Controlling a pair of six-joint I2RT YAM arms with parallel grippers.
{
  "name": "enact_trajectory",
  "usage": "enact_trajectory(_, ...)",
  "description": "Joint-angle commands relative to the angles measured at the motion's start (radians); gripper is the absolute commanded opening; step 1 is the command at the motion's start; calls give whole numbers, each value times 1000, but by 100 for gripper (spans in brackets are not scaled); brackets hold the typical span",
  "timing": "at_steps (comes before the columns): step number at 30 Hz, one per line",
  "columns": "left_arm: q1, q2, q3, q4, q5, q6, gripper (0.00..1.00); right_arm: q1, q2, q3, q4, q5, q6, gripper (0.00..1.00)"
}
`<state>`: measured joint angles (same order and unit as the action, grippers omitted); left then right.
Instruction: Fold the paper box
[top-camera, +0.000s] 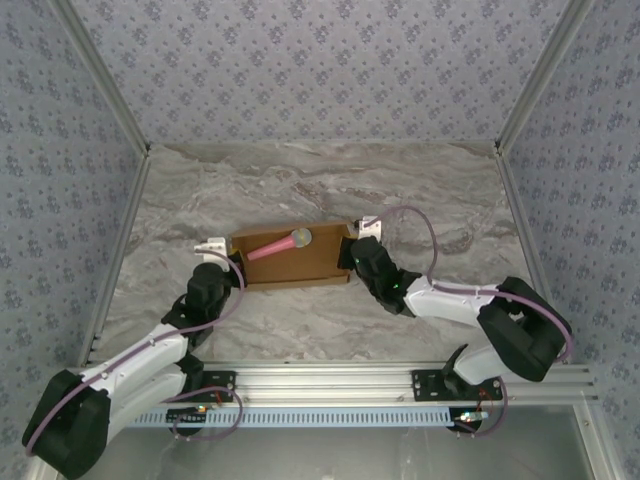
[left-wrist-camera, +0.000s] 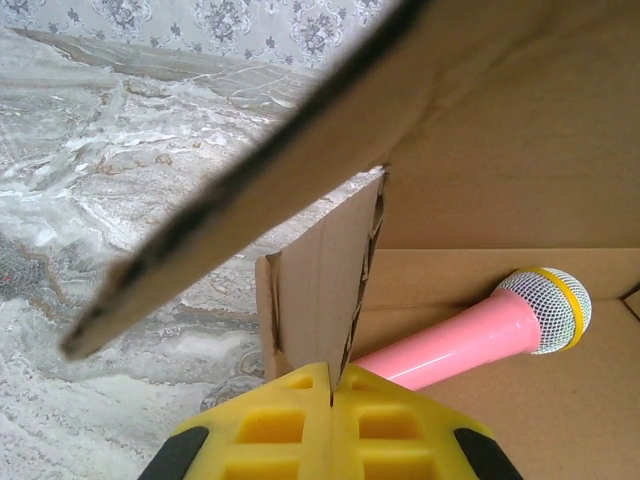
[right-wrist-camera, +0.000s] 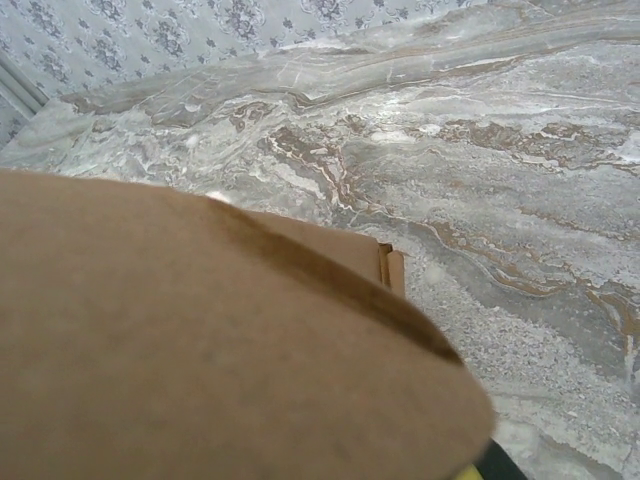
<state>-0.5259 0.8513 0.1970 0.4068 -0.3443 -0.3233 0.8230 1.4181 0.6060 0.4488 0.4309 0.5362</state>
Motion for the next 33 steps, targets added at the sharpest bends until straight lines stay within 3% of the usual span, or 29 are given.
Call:
enact_trajectory(1, -8, -1, -15, -62, 24, 16, 0, 5, -26, -2, -42, 26, 28, 10)
enact_trajectory(8, -8, -10, -9, -74, 30, 24, 0, 5, -47, 8, -81, 15, 5, 17)
enact_trajectory(17, -8, -11, -1, -87, 27, 34, 0, 2, -86, 10, -142, -49, -43, 34)
enact_trajectory(25, -7, -14, 3, -100, 25, 30, 0, 15, -200, 10, -350, -145, -122, 52)
enact_trajectory(33, -8, -30, 5, -120, 18, 27, 0, 55, -443, 66, -642, -151, -217, 56)
